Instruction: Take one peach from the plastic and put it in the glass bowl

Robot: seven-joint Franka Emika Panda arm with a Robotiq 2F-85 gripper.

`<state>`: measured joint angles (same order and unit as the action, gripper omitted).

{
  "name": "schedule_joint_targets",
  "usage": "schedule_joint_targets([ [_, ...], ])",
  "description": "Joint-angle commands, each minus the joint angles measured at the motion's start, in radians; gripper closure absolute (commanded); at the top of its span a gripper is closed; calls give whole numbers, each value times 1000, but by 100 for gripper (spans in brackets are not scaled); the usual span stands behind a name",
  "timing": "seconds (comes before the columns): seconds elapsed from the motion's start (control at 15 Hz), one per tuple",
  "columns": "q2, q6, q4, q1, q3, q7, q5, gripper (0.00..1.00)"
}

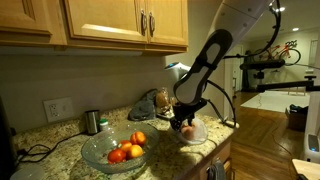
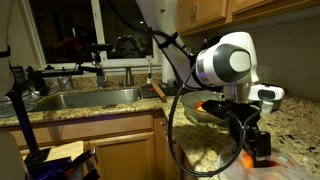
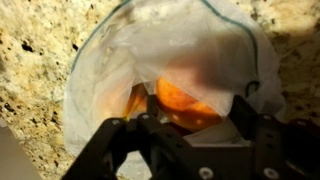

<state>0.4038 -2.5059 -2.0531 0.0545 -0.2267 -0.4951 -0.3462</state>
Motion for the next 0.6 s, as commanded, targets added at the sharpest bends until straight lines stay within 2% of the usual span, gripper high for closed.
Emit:
schedule_joint_targets([
  [0.0,8,-18,8,-19,-32,-1,-3,54],
  [0.07,8,-19,6,-19,-32,-1,-3,55],
  [0.13,8,-19,6,-18,-32,0,-2,22],
  [0.27,9,-18,6,-17,-32,2,-1,8],
  [0.4,13,-28,5,-18,-35,2,-6,46],
  [0.47,13,-26,6,-17,-34,2,-4,47],
  [0.53,11,-27,6,-17,-34,2,-3,52],
])
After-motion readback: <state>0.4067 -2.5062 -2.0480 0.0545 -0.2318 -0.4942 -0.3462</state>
